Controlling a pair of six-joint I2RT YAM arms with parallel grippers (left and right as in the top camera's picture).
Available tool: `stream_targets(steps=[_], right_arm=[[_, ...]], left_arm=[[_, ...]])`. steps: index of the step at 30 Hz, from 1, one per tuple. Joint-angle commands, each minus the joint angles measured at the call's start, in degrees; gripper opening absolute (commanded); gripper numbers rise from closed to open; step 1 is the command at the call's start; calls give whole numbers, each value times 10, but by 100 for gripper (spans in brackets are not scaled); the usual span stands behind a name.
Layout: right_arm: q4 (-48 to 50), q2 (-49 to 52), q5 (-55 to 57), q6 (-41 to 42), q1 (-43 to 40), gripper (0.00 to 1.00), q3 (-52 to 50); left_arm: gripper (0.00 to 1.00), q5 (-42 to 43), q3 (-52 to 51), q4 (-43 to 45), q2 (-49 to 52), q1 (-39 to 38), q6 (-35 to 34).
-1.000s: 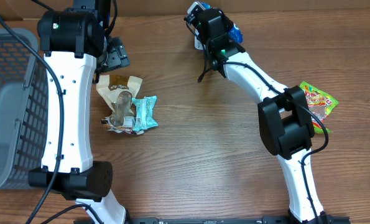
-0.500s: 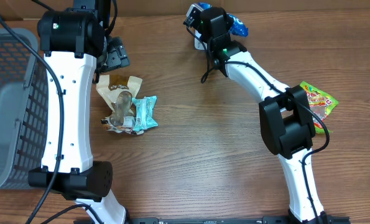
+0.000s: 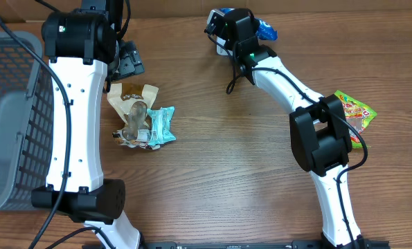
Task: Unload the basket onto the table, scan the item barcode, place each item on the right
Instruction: 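Hold the blue cookie pack up in front of the white scanner, then carry the blue cookie pack right and drop it by the Haribo bag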
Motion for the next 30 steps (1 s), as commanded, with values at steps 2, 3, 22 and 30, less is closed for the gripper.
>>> stream_targets(steps=[2, 3, 22, 30], right_arm=[[6, -8, -8, -2, -2, 4, 2], [6, -8, -11, -2, -2, 4, 2], [-265, -177, -89, 218, 44, 4, 3], [-438, -335, -239, 543, 1, 4, 3]], left_arm=[[100, -8, -2, 1, 4, -4, -12], [100, -8, -2, 1, 4, -4, -12], [100, -7, -2, 1, 4, -4, -12], [100, -8, -2, 1, 4, -4, -12]])
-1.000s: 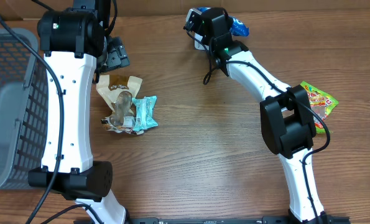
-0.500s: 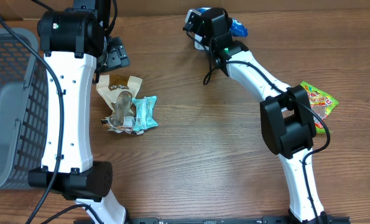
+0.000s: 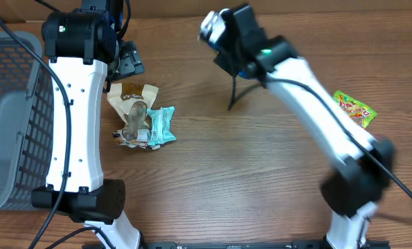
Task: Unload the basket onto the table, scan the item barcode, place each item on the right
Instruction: 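Carry the blue cookie pack right and drop it by the Haribo bag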
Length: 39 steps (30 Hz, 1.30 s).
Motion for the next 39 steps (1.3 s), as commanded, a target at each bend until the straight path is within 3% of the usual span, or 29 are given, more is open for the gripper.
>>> stream_targets(steps=[1, 7, 9, 14, 19, 24, 27, 32, 35, 39], right_arm=[[-45, -71, -20, 249, -64, 4, 10], [-183, -99, -28, 497, -241, 4, 10], [-220, -93, -51, 539, -306, 4, 0], [-222, -73, -125, 539, -429, 4, -70], [-99, -61, -247, 539, -515, 4, -200], [1, -60, -268, 537, -553, 4, -317], [43, -60, -252, 534, -565, 31, -360], [58, -60, -255, 494, -577, 85, -360], [27, -61, -291, 450, -578, 95, -317], [-47, -61, -330, 402, -570, 95, -235]], left_arm=[[100, -7, -2, 0, 4, -4, -12], [100, -8, -2, 0, 4, -4, -12], [100, -7, -2, 0, 4, -4, -12], [100, -8, -2, 0, 4, -4, -12], [100, -7, -2, 0, 4, -4, -12], [100, -7, -2, 0, 4, -4, -12], [100, -7, -2, 0, 4, -4, -12], [100, -7, -2, 0, 4, -4, -12], [100, -8, -2, 0, 4, -4, -12], [100, -8, -2, 0, 4, -4, -12]])
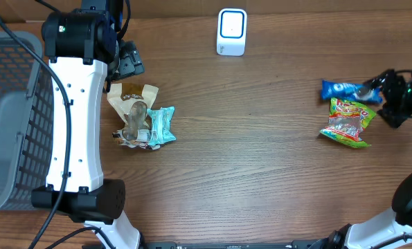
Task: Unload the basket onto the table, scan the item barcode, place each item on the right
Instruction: 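Carry the blue cookie pack right and drop it by the Haribo bag, then reach the right gripper to the mint-green wrapper beside the bread bag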
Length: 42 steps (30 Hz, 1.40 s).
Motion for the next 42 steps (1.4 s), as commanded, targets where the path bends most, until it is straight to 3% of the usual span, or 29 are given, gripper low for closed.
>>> stream_targets(steps=[1, 8, 25, 31, 35, 42], right_arm=[[-35, -5, -50, -67, 12, 95, 89], [-75, -5, -54, -106, 123, 93, 167], [120, 156, -54, -30, 546, 91, 157], [158, 192, -11, -30, 634, 88, 157], [181, 194, 38, -25, 668, 78, 156], [259, 219, 82, -24, 711, 76, 156]], left_arm=[[100, -8, -2, 1, 4, -4, -12], [100, -7, -2, 1, 4, -4, -12], [100, -8, -2, 1, 4, -4, -12], [99, -7, -2, 1, 4, -4, -12], [100, -7, -2, 1, 4, -4, -12], [100, -8, -2, 1, 4, -4, -12]])
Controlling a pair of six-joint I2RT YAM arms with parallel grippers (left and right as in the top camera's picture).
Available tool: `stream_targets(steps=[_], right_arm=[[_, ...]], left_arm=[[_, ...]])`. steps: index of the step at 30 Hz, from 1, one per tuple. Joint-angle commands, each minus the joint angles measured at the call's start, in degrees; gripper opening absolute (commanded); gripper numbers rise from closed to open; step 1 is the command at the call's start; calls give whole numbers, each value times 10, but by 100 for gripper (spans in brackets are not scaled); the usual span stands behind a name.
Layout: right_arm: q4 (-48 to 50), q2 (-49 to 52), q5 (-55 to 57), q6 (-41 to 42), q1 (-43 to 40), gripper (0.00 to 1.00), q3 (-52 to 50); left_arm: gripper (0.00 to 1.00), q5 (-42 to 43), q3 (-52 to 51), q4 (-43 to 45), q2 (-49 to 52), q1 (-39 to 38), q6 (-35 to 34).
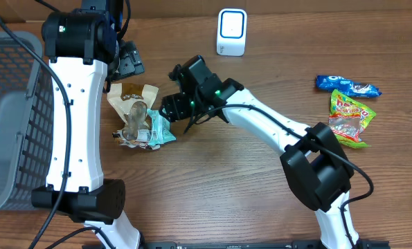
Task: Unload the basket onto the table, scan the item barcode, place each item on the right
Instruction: 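Reach the right gripper to the mint-green wrapper beside the bread bag, then drag the mint-green wrapper right and grasp it by its end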
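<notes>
The white barcode scanner [232, 31] stands at the back middle of the table. A pile of snack packets lies left of centre: a teal packet [161, 126] and a tan packet [131, 97]. My right gripper [169, 109] reaches over to the teal packet's upper right edge and looks open, with nothing in it. A blue packet [347, 84] and a green and red candy bag [350, 117] lie at the far right. My left gripper [128, 62] hangs just behind the pile; its fingers are too dark to read.
A grey mesh basket [8, 117] fills the left edge. The left arm's white links stand tall beside the pile. The right arm stretches across the table's middle.
My right gripper was at the far right beside the blue packet. Now it is at the snack pile on the left, and the blue packet lies alone above the candy bag.
My right gripper first held the blue packet at the scanner. A second later it was away from the scanner, still with the packet. Then it was at the far right with the packet by the candy bag. Now the packet lies there and the gripper is at the pile.
</notes>
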Motion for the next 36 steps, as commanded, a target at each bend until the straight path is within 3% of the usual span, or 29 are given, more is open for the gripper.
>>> stream_targets(steps=[1, 14, 16, 21, 24, 30, 36], right_arm=[[30, 30, 30, 3, 17, 76, 1], [83, 99, 35, 31, 9, 76, 1], [74, 99, 34, 31, 9, 57, 1], [26, 99, 31, 30, 9, 29, 1], [18, 96, 5, 28, -1, 5, 3], [-41, 69, -96, 28, -50, 4, 14], [-153, 38, -109, 31, -112, 4, 14]], left_arm=[[100, -7, -2, 1, 4, -4, -12], [100, -8, -2, 1, 4, -4, -12], [100, -7, -2, 1, 4, -4, -12], [100, -7, -2, 1, 4, -4, -12], [99, -7, -2, 1, 4, -4, -12], [100, -8, -2, 1, 4, -4, -12], [100, -7, -2, 1, 4, -4, -12]])
